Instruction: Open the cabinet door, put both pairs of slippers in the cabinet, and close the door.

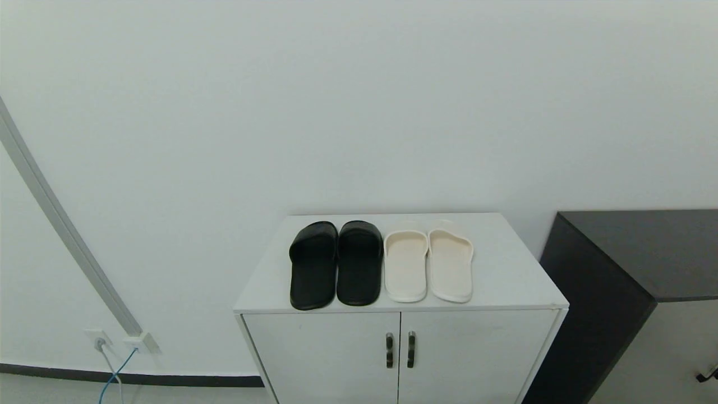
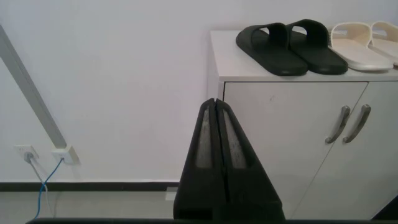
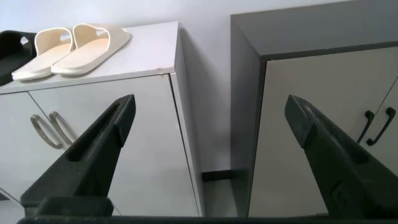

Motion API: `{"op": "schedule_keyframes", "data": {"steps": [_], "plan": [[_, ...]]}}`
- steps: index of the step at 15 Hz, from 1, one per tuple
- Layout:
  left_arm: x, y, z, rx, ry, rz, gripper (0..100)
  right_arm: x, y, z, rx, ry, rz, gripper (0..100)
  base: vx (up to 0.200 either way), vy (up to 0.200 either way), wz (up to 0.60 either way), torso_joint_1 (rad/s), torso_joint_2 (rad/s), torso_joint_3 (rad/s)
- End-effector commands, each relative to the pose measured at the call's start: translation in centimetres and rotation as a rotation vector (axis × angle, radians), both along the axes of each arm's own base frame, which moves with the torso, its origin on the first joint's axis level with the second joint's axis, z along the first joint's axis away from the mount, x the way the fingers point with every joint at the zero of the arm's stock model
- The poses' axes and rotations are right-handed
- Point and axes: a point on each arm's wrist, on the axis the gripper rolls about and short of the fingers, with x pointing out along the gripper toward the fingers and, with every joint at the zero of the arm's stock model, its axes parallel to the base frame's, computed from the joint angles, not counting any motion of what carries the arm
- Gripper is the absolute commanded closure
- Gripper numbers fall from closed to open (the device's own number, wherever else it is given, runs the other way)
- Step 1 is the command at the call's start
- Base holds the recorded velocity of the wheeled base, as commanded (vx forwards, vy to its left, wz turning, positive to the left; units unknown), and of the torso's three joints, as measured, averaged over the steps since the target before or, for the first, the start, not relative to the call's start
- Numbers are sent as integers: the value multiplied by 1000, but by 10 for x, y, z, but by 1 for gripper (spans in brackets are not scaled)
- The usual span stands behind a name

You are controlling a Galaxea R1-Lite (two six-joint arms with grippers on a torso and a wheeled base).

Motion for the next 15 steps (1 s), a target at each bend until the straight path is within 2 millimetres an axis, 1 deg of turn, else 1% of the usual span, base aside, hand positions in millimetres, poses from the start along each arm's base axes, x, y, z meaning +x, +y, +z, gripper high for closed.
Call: {"op": "schedule_keyframes", "data": {"steps": [1,5,6,7,8,9,10,11,13,14,15], "plan": [[0,0,0,1,2,1,100,0,0,0,-1,1,-1,0,0,0,0,0,0,0],[0,0,0,3,0,-2,100,0,0,2,-11,-8,16,0,0,0,0,0,0,0],[0,0,0,13,1,-2,100,-5,1,21,-11,-65,34,0,0,0,0,0,0,0],[0,0,0,18,1,0,100,-6,1,36,-13,-71,43,0,0,0,0,0,0,0],[0,0,0,18,1,-2,100,-3,1,40,-12,-31,63,0,0,0,0,0,0,0],[0,0,0,18,1,-2,100,9,2,44,-9,56,110,0,0,0,0,0,0,0],[0,0,0,18,1,-2,100,21,4,54,-3,120,162,0,0,0,0,0,0,0],[0,0,0,19,1,-2,100,43,5,63,1,205,207,0,0,0,0,0,0,0],[0,0,0,19,1,-2,100,70,8,68,-50,267,287,0,0,0,0,0,0,0],[0,0,0,19,1,-2,100,78,11,70,-55,268,315,0,0,0,0,0,0,0],[0,0,0,21,1,-2,100,96,17,72,-64,298,365,0,0,0,0,0,0,0]]}}
